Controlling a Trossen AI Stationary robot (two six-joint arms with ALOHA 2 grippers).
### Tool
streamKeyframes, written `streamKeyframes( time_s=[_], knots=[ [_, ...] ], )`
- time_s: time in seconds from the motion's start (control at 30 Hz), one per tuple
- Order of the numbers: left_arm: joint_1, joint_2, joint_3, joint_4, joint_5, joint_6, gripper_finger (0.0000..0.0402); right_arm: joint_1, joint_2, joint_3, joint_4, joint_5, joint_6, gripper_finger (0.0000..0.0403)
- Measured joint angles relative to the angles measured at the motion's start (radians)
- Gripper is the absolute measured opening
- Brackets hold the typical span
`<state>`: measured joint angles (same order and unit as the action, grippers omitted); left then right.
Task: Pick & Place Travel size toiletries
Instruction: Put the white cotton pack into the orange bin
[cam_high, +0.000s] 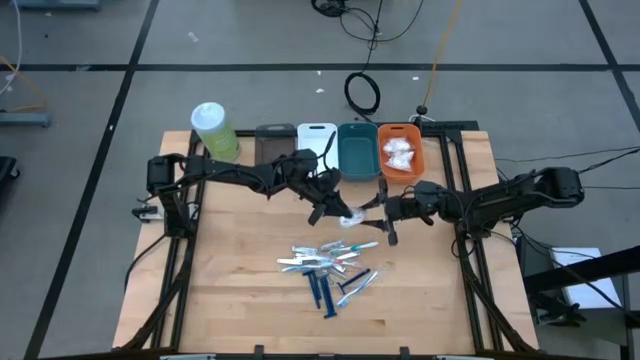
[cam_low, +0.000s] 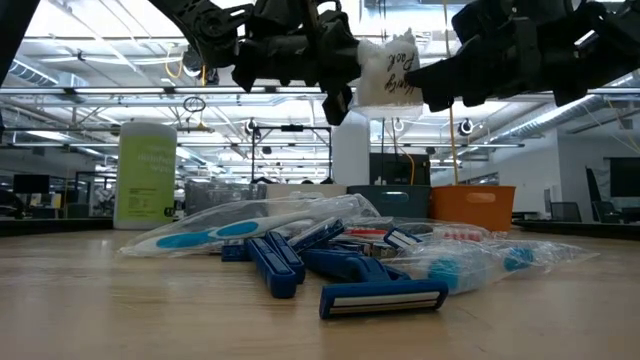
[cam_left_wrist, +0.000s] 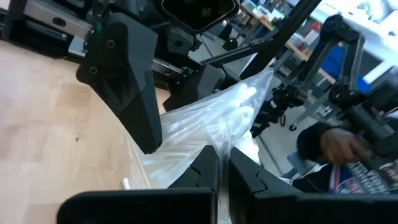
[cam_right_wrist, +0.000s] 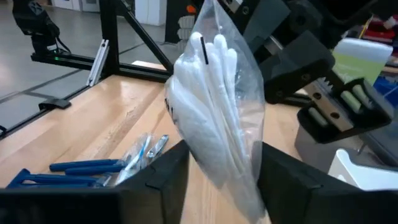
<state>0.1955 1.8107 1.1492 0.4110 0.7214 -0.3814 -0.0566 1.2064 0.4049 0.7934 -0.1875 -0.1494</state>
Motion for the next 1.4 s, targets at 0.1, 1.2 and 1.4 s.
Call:
streamKeyframes(
  time_s=[0.1,1.2,1.4],
  knots=[
    [0.000,0.000,0.000,0.007,0.000,-0.015,0.0008,0.000,0.000,0.000,0.003,-0.002,-0.008,0.0114],
    [0.121,-0.333,0.001,-0.229,-0.325,0.201,0.0255,-0.034,-0.037,0.001,-0.131,-0.026,0.085,0.0037],
    [0.078,-0.494,0.001,-0.473,-0.605,0.347,0.0255,-0.130,-0.159,0.000,-0.342,0.221,0.198,0.0028]
  ],
)
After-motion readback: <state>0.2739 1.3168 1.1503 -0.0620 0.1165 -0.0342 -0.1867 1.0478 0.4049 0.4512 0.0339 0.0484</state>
